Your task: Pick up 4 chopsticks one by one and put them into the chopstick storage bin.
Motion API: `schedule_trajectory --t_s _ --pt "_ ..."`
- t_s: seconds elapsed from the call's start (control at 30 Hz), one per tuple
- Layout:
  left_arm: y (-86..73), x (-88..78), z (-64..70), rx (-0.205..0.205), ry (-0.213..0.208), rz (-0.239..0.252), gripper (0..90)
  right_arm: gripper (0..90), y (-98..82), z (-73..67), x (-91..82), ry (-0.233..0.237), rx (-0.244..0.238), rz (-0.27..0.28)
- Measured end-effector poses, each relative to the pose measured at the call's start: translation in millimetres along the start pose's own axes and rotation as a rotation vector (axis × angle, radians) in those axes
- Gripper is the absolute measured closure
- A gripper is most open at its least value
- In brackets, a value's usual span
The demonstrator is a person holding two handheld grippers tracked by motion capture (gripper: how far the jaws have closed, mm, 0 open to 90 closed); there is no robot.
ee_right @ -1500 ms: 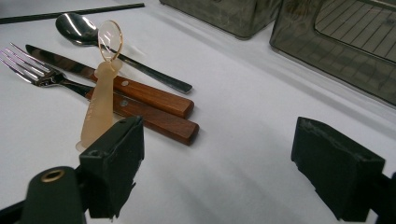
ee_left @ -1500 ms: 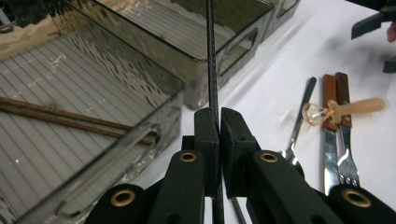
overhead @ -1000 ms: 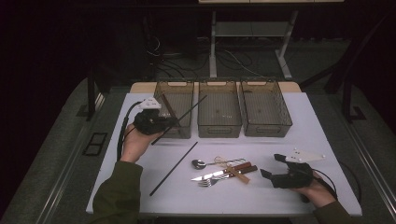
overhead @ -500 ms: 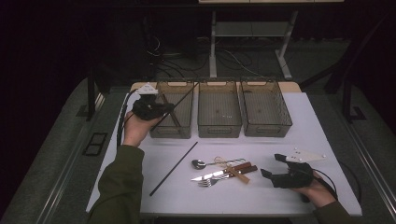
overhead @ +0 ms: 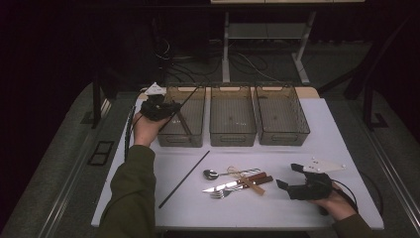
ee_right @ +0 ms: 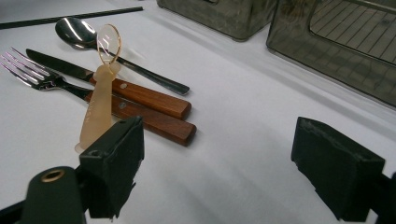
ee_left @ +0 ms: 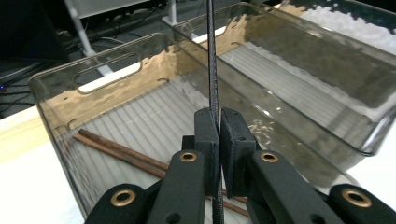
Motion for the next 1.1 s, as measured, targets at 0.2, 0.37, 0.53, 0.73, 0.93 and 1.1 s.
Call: schedule_trajectory --t_s 0.2,0.37,0.53,0.73,0.93,1.1 --pt "-7.0 6.7 -8.1 0.002 0.029 -0.027 85.7 17.3 -0.2 -0.5 0.2 0.000 0.003 -0.001" --pt "-18.0 13.9 -12.7 -0.017 0.047 -0.061 85.7 17.3 -0.2 -0.1 -0.4 0.000 0.003 0.000" --pt "-25.9 18.2 -16.0 -0.044 0.067 -0.080 85.0 17.3 -0.3 0.0 -0.5 0.001 0.001 0.001" --pt "-22.4 16.8 -18.7 -0.074 0.089 -0.042 59.5 17.3 -0.3 -0.5 -0.5 0.001 0.001 0.001" --pt "-16.7 10.7 -16.2 -0.076 0.076 -0.017 48.6 17.3 -0.4 -0.1 -0.4 -0.001 0.002 0.000" --pt "-10.1 1.6 -6.5 -0.075 0.032 0.007 42.7 17.3 0.0 0.7 -0.4 -0.004 -0.002 0.003"
Point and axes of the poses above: each handheld gripper's, and its own axes: x roughly forward along the jaws, y roughly out of its top, z roughly to its right, the point moved 10 cm from there along x, roughly forward along the jaws, and after that the axes turned 2 degrees about -y, right-handed, at the moved point
